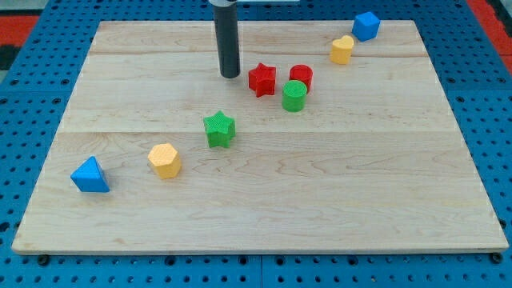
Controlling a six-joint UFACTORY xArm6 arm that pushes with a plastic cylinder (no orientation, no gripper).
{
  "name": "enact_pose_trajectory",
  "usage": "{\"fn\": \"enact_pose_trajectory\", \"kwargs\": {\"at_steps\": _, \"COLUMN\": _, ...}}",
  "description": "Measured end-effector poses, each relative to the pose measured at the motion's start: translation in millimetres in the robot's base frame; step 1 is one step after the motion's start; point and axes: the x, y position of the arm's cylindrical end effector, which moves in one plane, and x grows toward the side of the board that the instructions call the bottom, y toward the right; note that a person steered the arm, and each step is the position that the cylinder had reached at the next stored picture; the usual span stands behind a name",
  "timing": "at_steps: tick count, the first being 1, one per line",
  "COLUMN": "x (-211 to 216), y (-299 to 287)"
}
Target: Push the red star into red circle
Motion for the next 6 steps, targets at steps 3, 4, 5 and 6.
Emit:
{"fn": "enact_pose_trajectory", "kwargs": {"at_steps": 3, "x": 30, "y": 15}}
{"fn": "enact_pose_trajectory", "kwargs": {"at_steps": 4, "x": 32, "y": 23}}
{"fn": "enact_pose_trajectory", "kwargs": {"at_steps": 5, "x": 32, "y": 39}}
{"fn": "enact_pose_trajectory", "kwargs": {"at_steps": 6, "x": 30, "y": 53}}
